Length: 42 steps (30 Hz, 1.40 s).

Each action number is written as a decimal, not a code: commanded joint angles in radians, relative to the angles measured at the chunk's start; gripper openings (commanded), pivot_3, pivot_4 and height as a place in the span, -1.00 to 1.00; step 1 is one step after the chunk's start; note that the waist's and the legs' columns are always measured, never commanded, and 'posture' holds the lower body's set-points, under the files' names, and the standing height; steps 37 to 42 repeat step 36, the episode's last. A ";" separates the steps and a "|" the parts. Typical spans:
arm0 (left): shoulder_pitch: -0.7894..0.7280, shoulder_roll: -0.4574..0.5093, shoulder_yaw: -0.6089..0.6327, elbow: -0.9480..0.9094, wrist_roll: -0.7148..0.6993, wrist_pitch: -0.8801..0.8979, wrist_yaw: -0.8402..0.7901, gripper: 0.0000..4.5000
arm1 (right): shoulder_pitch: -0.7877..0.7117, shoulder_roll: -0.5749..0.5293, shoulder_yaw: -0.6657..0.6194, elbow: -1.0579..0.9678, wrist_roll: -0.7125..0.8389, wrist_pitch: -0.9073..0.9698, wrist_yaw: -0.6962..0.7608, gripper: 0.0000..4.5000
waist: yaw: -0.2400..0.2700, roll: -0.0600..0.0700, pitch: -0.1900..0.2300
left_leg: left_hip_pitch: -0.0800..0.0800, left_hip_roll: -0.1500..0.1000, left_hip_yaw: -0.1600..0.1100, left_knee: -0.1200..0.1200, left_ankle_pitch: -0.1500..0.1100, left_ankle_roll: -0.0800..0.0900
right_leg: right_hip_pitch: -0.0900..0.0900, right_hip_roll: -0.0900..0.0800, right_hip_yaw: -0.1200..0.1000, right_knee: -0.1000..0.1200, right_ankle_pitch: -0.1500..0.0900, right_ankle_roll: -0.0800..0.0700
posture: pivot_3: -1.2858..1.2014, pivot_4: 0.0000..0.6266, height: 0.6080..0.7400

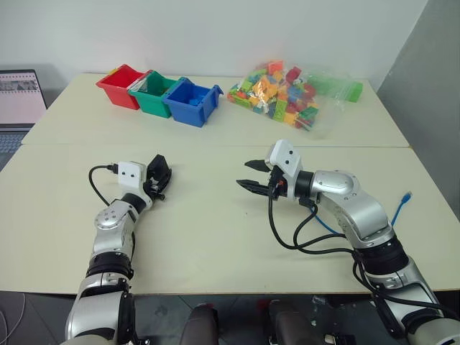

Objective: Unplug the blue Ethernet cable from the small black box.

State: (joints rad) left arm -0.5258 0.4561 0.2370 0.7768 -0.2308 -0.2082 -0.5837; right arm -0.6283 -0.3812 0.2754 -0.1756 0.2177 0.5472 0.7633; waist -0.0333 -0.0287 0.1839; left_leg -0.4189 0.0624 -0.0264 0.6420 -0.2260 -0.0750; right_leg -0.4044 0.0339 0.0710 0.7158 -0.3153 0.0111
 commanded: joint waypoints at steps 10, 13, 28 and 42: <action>0.177 0.050 0.037 -0.371 -0.051 0.178 0.027 0.96 | 0.010 -0.024 -0.014 -0.045 0.002 -0.003 0.014 0.11 | -0.001 0.000 0.000 | 0.000 0.000 0.000 0.000 0.000 0.000 | 0.000 0.000 0.000 0.000 0.000 0.000 | 0.03 -0.52 1.00; 0.311 0.146 0.001 -0.610 0.034 0.310 0.034 0.96 | 0.054 -0.070 -0.044 -0.044 0.007 -0.035 0.038 0.11 | -0.003 -0.001 0.000 | 0.000 0.001 0.000 0.000 0.000 0.000 | 0.000 0.000 0.001 0.000 0.000 0.000 | 0.03 -0.52 1.00; 0.472 0.543 0.207 -0.860 -0.220 0.629 -0.370 0.96 | 0.090 -0.333 -0.242 0.028 0.183 -0.054 0.315 0.11 | -0.001 0.001 0.001 | 0.002 0.001 0.001 0.000 0.000 0.000 | 0.000 0.000 0.001 0.000 -0.003 0.005 | 0.03 -0.52 1.00; 0.447 0.558 0.230 -0.835 -0.266 0.658 -0.437 0.96 | 0.071 -0.373 -0.259 0.084 0.180 -0.073 0.354 0.11 | -0.002 0.001 0.001 | 0.002 0.001 0.001 0.000 0.000 0.000 | 0.000 0.000 0.001 0.000 -0.003 0.005 | 0.03 -0.52 1.00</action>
